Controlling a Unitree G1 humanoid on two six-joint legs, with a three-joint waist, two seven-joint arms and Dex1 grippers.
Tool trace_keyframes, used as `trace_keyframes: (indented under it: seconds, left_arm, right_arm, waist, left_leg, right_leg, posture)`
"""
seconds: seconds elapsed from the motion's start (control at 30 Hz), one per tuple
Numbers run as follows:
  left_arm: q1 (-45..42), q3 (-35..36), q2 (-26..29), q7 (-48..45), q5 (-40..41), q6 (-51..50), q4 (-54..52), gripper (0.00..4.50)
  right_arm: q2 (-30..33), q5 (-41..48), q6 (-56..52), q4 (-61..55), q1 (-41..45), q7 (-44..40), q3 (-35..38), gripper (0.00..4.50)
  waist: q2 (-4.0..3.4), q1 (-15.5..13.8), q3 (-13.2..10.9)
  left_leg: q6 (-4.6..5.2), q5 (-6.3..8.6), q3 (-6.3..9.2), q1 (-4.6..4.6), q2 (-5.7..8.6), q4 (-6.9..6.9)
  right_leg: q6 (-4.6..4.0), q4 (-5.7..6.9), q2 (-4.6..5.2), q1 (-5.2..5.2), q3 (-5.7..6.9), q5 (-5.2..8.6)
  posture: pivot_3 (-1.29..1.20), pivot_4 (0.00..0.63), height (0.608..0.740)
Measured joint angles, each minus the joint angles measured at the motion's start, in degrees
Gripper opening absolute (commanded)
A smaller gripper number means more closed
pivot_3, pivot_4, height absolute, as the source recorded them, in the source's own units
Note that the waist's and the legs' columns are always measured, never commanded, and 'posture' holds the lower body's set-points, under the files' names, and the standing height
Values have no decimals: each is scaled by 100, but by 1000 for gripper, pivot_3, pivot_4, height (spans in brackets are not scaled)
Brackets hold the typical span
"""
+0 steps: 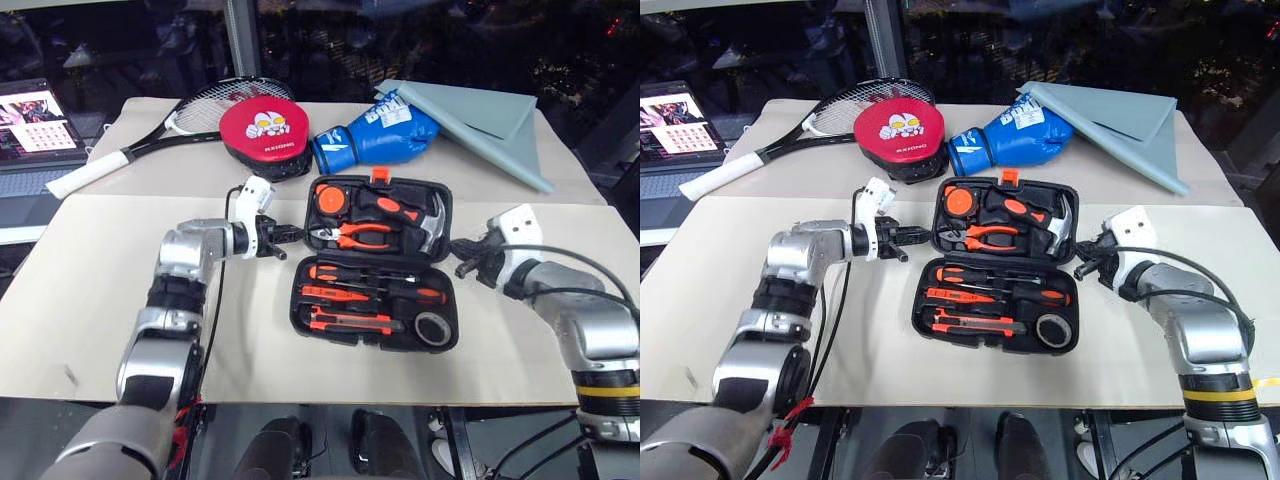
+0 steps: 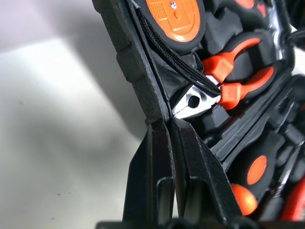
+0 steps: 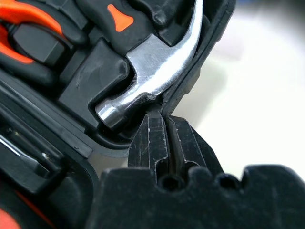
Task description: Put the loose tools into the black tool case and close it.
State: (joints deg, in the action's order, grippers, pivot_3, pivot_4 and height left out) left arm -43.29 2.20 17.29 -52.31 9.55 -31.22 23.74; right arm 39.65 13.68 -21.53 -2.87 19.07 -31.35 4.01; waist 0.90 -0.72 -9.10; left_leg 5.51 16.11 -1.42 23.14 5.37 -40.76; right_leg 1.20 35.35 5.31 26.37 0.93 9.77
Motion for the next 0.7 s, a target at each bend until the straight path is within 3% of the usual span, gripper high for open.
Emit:
trace_keyframes:
  seconds: [0.33, 0.7]
  left_arm:
    - [1016, -271, -229, 957, -699, 2564, -502, 60]
    - [1368, -451, -82, 1466, -1136, 4367, -206, 60]
  right_arm:
    - [-94, -1198, 2403, 575, -465, 76, -94, 0]
    - [38, -2765, 4982, 1094, -1146, 1151, -100, 0]
  waist:
    - [-1, 2, 0]
    - [-1, 22, 0]
  left_leg:
    - [-19, -7, -4, -28, 3, 1]
    - [-19, -7, -28, -42, 2, 1]
  right_leg:
    - [-1, 26, 0, -17, -4, 0]
    - [-2, 46, -1, -13, -12, 1]
  posture:
    - [0, 150, 732]
    - [0, 150, 732]
